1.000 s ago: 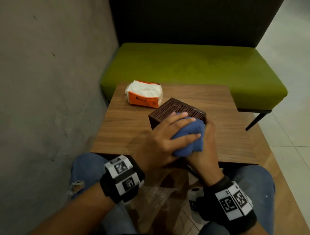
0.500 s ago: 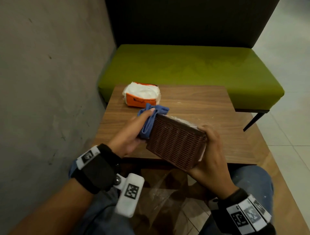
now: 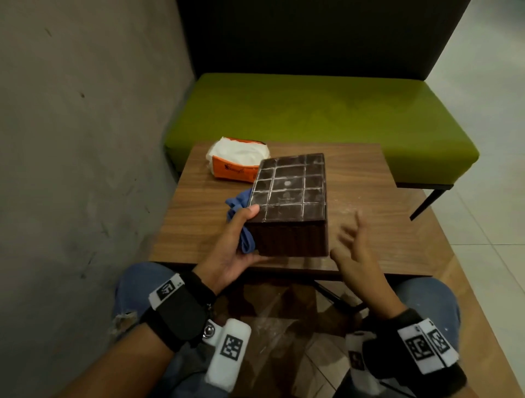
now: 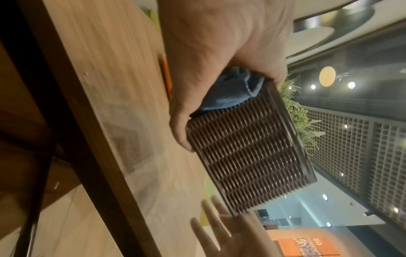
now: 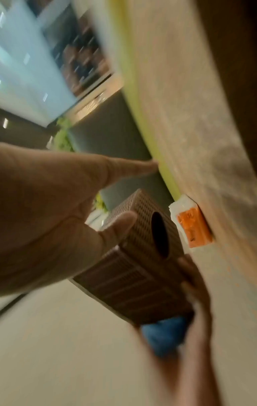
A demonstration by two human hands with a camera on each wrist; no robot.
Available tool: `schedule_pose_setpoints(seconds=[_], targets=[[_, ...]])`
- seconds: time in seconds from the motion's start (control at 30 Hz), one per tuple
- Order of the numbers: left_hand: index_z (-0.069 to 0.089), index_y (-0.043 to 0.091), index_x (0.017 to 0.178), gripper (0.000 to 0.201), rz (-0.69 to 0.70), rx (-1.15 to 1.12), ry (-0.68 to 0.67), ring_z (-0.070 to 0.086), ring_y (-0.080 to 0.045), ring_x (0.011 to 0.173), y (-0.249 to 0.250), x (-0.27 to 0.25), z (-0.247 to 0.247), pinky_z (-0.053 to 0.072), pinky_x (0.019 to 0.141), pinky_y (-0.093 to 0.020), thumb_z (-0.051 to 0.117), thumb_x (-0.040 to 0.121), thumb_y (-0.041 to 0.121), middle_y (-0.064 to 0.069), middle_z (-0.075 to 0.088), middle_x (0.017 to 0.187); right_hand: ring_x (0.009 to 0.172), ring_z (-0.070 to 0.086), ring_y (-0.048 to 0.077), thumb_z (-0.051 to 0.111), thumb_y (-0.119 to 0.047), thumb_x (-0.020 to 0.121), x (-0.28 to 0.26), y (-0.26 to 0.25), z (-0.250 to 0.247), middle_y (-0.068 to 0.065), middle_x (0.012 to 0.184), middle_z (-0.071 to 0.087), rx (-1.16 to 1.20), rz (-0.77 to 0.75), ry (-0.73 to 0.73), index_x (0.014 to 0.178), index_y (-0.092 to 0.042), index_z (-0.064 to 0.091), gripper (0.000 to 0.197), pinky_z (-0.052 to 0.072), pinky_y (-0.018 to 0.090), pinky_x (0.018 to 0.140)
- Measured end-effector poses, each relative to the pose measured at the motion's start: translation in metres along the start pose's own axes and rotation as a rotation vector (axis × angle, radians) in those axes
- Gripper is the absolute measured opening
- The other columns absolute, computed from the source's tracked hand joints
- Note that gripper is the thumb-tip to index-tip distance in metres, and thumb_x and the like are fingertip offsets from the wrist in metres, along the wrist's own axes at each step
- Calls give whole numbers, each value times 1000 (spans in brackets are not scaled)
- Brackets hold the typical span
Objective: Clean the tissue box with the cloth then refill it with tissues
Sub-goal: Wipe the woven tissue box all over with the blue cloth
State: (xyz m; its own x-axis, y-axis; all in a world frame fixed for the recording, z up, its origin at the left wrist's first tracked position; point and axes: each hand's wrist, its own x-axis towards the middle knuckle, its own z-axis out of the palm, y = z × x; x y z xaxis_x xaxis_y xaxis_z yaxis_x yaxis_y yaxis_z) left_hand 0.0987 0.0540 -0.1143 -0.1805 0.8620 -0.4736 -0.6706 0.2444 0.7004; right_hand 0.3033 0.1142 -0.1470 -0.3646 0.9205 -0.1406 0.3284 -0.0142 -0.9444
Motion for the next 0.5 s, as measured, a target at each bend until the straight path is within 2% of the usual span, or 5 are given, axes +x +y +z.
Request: schedule_pose_setpoints(seconds=[0.07, 0.17, 0.27, 0.4, 0.5], targets=[[54, 27, 122, 47, 134, 59, 8, 64, -23, 108, -9, 4, 0, 53, 86, -51, 64, 76, 29, -4, 66, 118, 115, 59, 21, 47, -36, 98, -7, -9, 6, 11, 130, 57, 504, 314, -107, 135, -28, 42, 39, 48, 44, 97], [45, 19, 135, 60, 295, 98, 1, 60, -24, 116, -25, 8, 1, 50, 96, -42, 66, 79, 24, -9, 61, 127, 116, 63, 24, 67, -65, 71, -12, -15, 20, 9, 126, 65, 771, 304, -228, 134, -30, 50, 74, 51, 47, 95], [41, 19, 138, 68, 362, 179, -53, 57, -25, 119, -40, 6, 3, 48, 99, -41, 67, 76, 30, -9, 58, 131, 117, 63, 23, 73, -48, 73, -3, -19, 33, 9, 128, 64, 830, 201, -136, 138, -21, 47, 75, 54, 40, 93], [39, 21, 138, 71, 356, 325, -92, 55, -20, 121, -40, 7, 0, 43, 104, -43, 68, 75, 33, -4, 58, 132, 110, 66, 23, 71, -31, 73, 8, -20, 36, 10, 125, 66, 861, 133, 38, 136, -16, 49, 68, 58, 28, 75], [39, 18, 139, 75, 358, 436, -85, 53, -18, 124, -38, 10, -2, 40, 107, -42, 72, 74, 37, -3, 55, 135, 113, 64, 21, 79, -34, 63, 10, -19, 37, 6, 130, 61, 805, 68, 152, 140, -22, 41, 86, 58, 30, 80]])
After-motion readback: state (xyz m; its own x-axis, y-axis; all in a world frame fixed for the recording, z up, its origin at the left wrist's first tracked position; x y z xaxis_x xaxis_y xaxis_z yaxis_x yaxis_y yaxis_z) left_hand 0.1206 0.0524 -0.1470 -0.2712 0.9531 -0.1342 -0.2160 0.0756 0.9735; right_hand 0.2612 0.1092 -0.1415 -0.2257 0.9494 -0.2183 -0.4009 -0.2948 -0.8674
